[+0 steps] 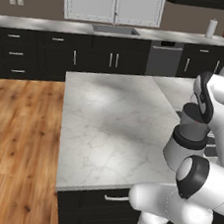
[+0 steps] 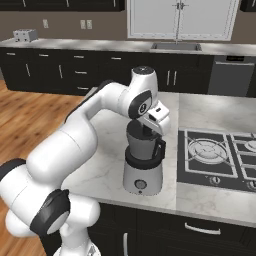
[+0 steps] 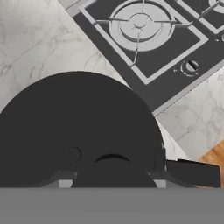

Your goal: Open the blender lid, put the apple in the blender, close the lid, and start the blender.

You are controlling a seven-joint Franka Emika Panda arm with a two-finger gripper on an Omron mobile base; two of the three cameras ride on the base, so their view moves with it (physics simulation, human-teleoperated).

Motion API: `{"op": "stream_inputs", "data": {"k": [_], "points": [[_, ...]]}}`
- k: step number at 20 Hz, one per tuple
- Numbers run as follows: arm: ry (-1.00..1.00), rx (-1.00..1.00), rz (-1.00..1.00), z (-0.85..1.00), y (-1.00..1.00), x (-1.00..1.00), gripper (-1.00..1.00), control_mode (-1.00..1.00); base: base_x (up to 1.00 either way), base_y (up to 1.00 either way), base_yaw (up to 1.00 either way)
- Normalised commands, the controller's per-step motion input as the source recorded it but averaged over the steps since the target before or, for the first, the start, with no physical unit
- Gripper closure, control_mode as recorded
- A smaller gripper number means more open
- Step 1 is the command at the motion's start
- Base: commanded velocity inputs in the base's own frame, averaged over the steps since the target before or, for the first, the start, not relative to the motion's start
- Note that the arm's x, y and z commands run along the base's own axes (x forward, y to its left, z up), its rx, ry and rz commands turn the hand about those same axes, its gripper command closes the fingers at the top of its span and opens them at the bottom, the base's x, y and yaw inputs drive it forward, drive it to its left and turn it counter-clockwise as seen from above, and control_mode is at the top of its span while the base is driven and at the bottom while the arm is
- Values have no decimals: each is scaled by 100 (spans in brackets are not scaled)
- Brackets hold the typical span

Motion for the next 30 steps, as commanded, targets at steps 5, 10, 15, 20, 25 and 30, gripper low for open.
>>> {"op": "stream_inputs", "data": {"k": [5,10,15,20,25,30], "points": [[0,0,0,-8,0,0,100,-100,0,0,0],[6,-1,0,1,0,0,100,-100,0,0,0],[9,-1,0,24,0,0,100,-100,0,0,0],[4,-3,0,15,0,-3,100,-100,0,0,0],[0,-1,0,-9,0,-8,100,-100,0,0,0],[0,0,0,-15,0,-8,100,-100,0,0,0]]}}
